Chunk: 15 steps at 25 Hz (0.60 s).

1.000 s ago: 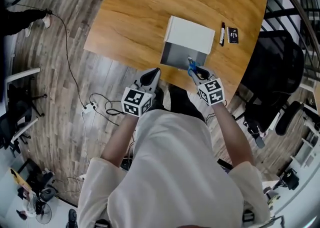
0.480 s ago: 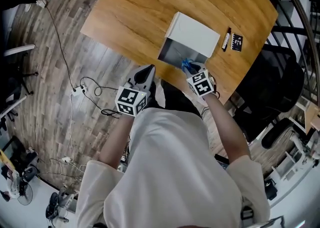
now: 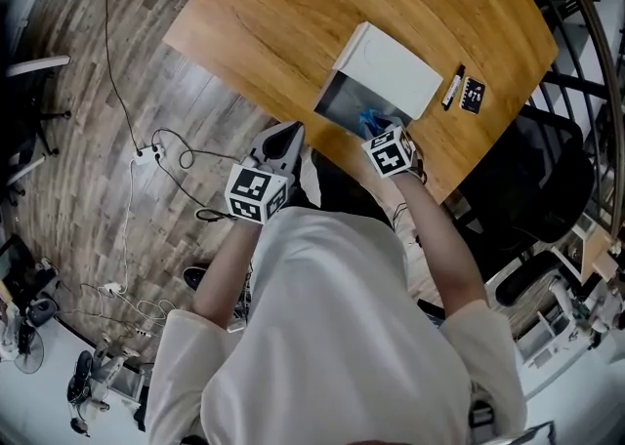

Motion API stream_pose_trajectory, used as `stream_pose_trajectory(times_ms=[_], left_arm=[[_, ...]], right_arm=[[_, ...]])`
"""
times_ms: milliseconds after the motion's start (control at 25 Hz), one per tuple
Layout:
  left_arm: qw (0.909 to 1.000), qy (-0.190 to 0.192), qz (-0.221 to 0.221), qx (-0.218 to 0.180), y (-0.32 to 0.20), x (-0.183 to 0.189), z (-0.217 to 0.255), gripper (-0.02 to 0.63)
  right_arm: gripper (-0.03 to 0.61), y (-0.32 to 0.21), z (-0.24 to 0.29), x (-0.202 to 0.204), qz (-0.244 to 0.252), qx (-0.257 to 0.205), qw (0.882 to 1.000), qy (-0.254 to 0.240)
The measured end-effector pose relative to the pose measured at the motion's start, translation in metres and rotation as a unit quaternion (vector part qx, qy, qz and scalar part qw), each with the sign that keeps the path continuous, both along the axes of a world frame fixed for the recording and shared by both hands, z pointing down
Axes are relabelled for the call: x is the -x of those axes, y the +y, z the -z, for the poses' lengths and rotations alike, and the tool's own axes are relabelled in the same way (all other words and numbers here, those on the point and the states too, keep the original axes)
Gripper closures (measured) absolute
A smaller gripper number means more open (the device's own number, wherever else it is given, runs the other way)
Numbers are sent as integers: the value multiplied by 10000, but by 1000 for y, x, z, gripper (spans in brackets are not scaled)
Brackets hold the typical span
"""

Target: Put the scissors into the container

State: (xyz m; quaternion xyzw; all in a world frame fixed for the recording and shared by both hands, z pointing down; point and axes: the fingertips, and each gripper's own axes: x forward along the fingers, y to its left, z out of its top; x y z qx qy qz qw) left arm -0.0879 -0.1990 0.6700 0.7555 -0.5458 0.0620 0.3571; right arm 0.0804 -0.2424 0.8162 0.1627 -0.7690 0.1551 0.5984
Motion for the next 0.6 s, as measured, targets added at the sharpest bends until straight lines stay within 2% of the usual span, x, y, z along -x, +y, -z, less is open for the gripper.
stream_pose_trajectory(times_ms=[320,600], left_arm=[[9998,94,138,121,2,-5,-7,620],[9995,103,190,221,1,-3,-13,620]], right_arm=[[497,-9,-25,5,37,103,9992,380],[497,-18,-38,5,-11,28,9991,430]])
